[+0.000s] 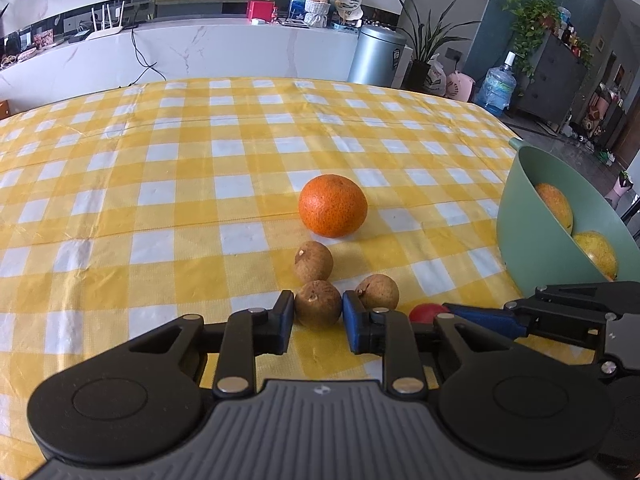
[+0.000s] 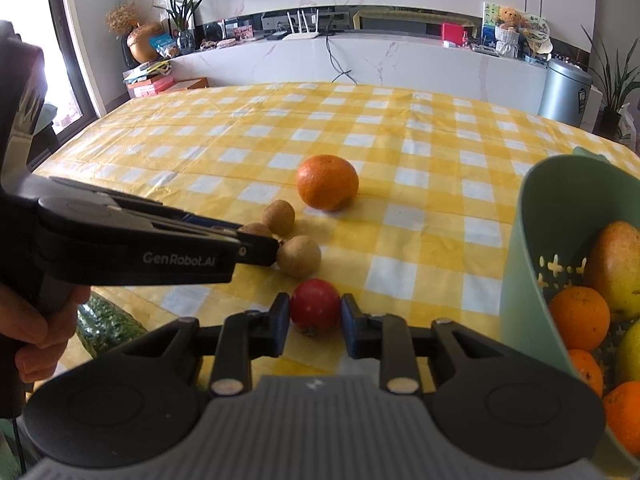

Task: Organize fruits
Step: 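Carry the tomato in the right gripper and the longan in the left toward the colander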

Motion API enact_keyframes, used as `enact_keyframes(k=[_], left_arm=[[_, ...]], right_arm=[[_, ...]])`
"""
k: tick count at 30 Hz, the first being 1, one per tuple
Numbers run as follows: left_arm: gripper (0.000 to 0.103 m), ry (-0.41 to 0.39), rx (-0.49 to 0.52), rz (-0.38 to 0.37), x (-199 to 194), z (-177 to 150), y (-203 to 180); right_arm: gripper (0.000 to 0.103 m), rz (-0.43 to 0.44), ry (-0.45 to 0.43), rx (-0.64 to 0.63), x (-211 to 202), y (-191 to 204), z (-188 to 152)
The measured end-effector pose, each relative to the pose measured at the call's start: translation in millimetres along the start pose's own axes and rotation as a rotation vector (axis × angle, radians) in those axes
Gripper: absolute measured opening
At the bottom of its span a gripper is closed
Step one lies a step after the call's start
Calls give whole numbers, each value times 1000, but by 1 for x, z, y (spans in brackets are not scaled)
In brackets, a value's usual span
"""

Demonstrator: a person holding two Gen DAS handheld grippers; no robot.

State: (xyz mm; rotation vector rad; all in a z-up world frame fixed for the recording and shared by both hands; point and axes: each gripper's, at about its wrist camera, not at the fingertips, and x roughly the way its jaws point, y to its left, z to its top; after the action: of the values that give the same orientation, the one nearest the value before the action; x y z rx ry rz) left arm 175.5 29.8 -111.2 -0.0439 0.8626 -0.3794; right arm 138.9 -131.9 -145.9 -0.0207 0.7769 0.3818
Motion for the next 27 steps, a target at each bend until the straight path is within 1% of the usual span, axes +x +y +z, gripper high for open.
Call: enact_keyframes(k=[7, 15, 19, 23, 27], left_arm=[[29, -16, 13, 25, -18, -3, -8], [29, -51, 21, 43, -43, 0, -24], [29, -61, 23, 31, -54, 4, -39], [29, -78, 57, 20, -64, 9, -59], [29, -97, 89, 9, -73, 13, -79]], right_arm=[[23, -5, -40, -8, -13, 1, 0], [23, -11, -107, 11, -44, -3, -1], [23, -21, -145, 6, -64, -4, -4], [23, -46, -185, -7, -85, -6, -8], [23, -88, -217, -19, -104, -12, -14]])
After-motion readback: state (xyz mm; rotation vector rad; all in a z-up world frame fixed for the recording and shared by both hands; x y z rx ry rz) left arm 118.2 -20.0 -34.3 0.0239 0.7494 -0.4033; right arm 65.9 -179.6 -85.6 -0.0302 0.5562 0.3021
